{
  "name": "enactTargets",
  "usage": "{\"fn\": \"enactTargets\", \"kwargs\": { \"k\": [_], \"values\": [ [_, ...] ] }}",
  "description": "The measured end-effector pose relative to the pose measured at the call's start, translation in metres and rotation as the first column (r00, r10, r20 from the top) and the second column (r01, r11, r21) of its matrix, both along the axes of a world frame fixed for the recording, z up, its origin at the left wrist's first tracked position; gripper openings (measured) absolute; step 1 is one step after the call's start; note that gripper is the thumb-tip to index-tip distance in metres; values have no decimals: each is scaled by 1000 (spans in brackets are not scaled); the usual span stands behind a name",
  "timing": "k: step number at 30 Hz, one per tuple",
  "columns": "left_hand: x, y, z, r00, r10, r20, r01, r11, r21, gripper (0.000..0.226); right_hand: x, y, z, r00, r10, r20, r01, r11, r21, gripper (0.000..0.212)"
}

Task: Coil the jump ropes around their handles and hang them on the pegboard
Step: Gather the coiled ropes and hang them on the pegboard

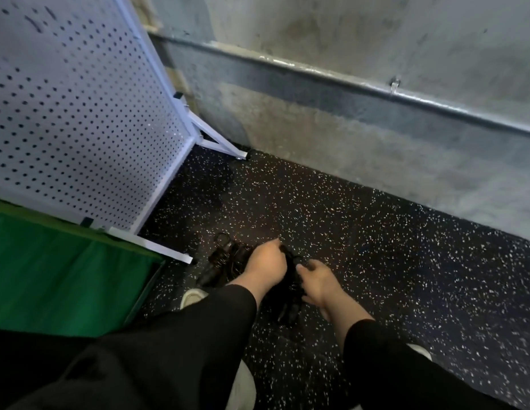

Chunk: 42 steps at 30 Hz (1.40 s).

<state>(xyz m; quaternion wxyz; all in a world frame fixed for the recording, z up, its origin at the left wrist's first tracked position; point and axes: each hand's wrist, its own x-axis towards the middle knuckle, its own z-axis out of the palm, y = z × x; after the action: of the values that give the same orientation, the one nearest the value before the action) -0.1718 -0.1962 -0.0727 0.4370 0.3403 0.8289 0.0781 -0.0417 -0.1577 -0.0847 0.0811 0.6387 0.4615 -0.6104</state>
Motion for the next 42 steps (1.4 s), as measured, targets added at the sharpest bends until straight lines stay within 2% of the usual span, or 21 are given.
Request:
{"fn": "enactTargets", "kwargs": {
  "k": [3, 8, 11, 17, 24, 28, 31, 36, 40, 42],
  "values": [
    [9, -2, -20, 1000, -12, 11, 13, 999, -36, 48, -14, -8, -10, 1000, -13, 5, 13, 998, -56, 45],
    [17, -13, -37, 999, 54, 6, -53, 998, -34, 43, -27, -13, -27, 996, -59, 63, 60, 998, -19, 36],
    [12, -13, -45, 991, 132, 29, -131, 991, -18, 44, -30, -15, -25, 994, -104, 40, 107, 991, -78, 14],
    [12, -14, -42, 966, 231, 119, -232, 973, -3, 44, -31, -18, -24, 981, -191, -39, 176, 953, -246, 44],
    [22, -27, -32, 914, 336, 228, -357, 933, 55, 45, -30, -18, -17, 970, -238, -46, 218, 938, -269, 44],
    [21, -32, -34, 867, 434, 245, -463, 884, 72, 47, -34, -18, -13, 966, -257, -25, 243, 938, -247, 33],
    [18, -34, -41, 846, 465, 260, -479, 877, -10, 54, -35, -20, -10, 968, -252, -1, 244, 938, -248, 33],
    [20, -31, -30, 768, 511, 385, -511, 852, -112, 58, -31, -26, -15, 965, -260, -42, 236, 925, -297, 50],
    [14, -31, -39, 836, 462, 298, -469, 882, -49, 50, -28, -25, -24, 938, -341, -58, 311, 905, -290, 41],
    [13, -33, -38, 829, 475, 296, -488, 872, -34, 47, -27, -24, -29, 914, -398, -74, 362, 885, -292, 34]
  ]
}}
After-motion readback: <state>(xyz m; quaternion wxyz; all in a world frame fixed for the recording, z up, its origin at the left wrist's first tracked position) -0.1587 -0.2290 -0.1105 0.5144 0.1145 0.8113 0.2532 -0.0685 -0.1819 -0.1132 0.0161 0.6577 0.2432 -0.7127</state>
